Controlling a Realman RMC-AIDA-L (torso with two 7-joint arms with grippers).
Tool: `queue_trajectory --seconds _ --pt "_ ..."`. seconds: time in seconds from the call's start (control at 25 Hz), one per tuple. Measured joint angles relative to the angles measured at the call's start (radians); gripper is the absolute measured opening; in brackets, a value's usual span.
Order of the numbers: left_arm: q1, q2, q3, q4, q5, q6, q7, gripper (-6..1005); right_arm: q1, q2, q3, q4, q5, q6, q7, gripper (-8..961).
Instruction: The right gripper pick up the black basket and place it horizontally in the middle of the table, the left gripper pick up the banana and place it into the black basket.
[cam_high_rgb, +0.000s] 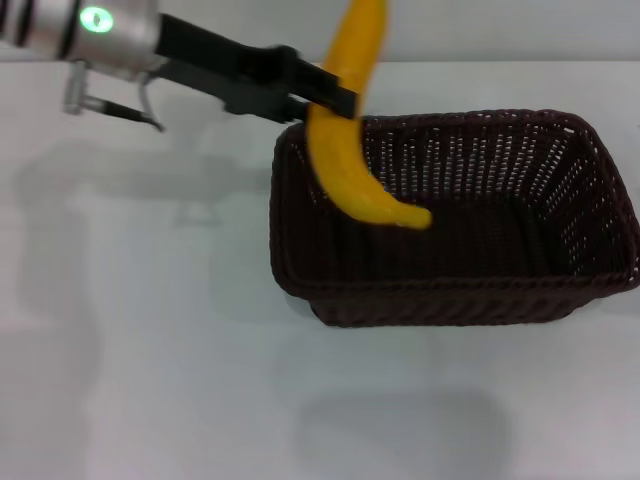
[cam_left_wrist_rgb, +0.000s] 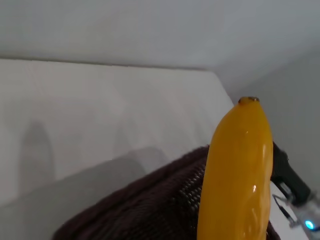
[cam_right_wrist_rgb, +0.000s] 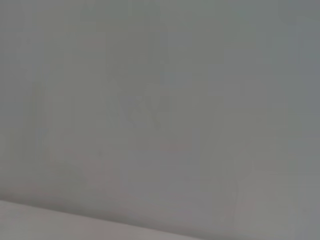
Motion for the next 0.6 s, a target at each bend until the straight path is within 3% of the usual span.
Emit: queue_trajectory --seconds 0.16,0.32,0.44,0.6 --pt "-0.018 -0.024 0.009 0.024 -0.001 0.013 0.032 527 -0.009 0.000 0.000 0.001 -0.003 0.022 0.002 702" --pt "-0.010 -0.029 0.004 0.036 -0.007 0.014 0.064 530 -0.023 0.000 0.000 0.002 -0.004 0.049 0.003 702" --pt "0.012 -0.031 0.001 0.071 -0.010 0.014 0.133 663 -0.039 -0.001 0.002 0.001 -0.003 0.084 0.005 702" --pt "0.130 -0.045 -0.040 0.201 -0.065 0.018 0.310 782 -0.052 -0.003 0.002 -0.005 -0.002 0.146 0.024 702"
